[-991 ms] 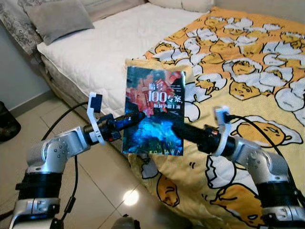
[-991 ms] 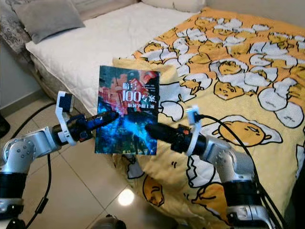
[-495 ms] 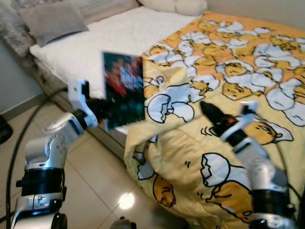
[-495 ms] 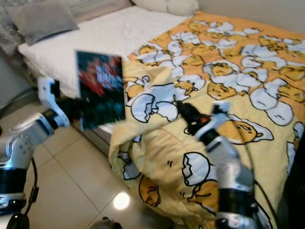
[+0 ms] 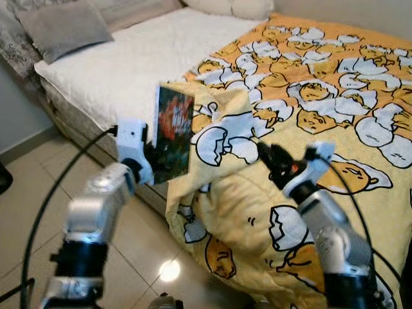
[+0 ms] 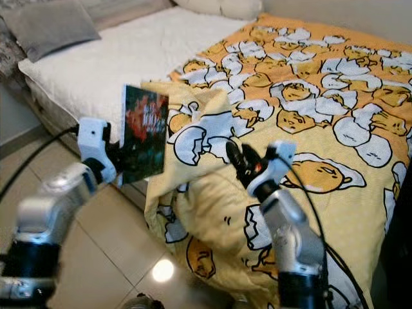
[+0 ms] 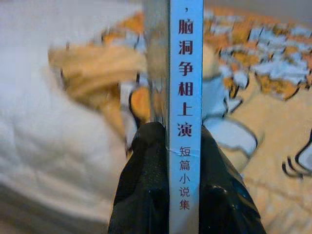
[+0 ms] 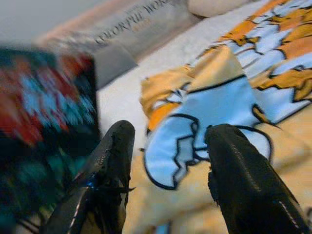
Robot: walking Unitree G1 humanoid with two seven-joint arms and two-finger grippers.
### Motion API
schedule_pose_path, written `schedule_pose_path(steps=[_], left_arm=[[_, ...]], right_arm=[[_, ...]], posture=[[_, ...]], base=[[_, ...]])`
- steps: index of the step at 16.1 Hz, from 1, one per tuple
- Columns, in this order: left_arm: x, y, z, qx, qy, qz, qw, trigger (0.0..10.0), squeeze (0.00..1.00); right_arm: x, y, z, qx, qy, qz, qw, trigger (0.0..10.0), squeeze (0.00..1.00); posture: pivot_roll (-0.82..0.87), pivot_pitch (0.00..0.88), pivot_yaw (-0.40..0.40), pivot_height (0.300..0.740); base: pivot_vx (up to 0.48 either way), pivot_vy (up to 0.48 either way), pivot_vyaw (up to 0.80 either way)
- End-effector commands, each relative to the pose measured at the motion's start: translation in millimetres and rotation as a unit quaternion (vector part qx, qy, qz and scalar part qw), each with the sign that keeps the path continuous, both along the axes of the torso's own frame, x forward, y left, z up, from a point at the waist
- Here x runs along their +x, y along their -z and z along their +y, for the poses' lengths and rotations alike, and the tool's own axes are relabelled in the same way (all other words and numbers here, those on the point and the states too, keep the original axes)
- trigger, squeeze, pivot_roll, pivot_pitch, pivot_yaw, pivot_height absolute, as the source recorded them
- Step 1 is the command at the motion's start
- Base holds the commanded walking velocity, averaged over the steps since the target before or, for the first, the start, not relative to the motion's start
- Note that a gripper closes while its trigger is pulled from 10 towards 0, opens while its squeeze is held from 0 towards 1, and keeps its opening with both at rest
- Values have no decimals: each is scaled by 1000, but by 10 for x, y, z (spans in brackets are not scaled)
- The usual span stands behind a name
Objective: Clean up the room
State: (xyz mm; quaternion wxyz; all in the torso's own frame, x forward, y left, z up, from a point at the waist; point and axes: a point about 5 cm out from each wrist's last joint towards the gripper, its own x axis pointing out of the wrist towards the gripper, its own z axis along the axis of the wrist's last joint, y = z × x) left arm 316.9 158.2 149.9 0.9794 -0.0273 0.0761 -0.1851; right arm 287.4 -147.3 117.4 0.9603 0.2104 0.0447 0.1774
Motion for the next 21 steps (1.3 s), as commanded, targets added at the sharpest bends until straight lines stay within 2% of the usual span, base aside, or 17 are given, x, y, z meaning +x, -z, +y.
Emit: schedule_pose_path(steps=[1, 2, 4, 5, 8, 14, 21], left_arm=[[-48, -163, -96, 14, 15, -42, 999, 10000, 0], [-104, -138, -146, 28, 16, -33, 999, 10000, 0], [-153, -75, -156, 31, 3, -33, 999, 10000, 0], [-175, -41, -142, 47, 0, -47, 998, 10000, 0], [-217, 27, -188, 65, 2, -51, 997, 10000, 0], [-189, 35, -168, 70, -17, -49, 996, 10000, 0], [-195, 53, -104, 78, -28, -42, 996, 10000, 0]], right_arm=[[-23, -29, 55, -58, 19, -8, 998, 10000, 0], [-51, 39, 68, -102, 39, 10, 994, 10000, 0], [-86, 102, 41, -97, 77, 37, 992, 10000, 0], [-115, 121, 18, -97, 94, 44, 990, 10000, 0], [-182, 136, 6, -131, 116, 38, 984, 10000, 0], [-209, 174, 3, -123, 134, 61, 982, 10000, 0], [-186, 180, 25, -120, 133, 71, 981, 10000, 0]], posture=[[-61, 0, 58, 740], [-63, 0, 54, 740], [-62, 0, 52, 740], [-64, 0, 52, 740], [-71, 0, 60, 740], [-70, 0, 60, 740], [-62, 0, 57, 740]], base=[[0, 0, 0], [0, 0, 0], [0, 0, 0], [0, 0, 0], [0, 160, 0], [0, 480, 0], [0, 480, -519]])
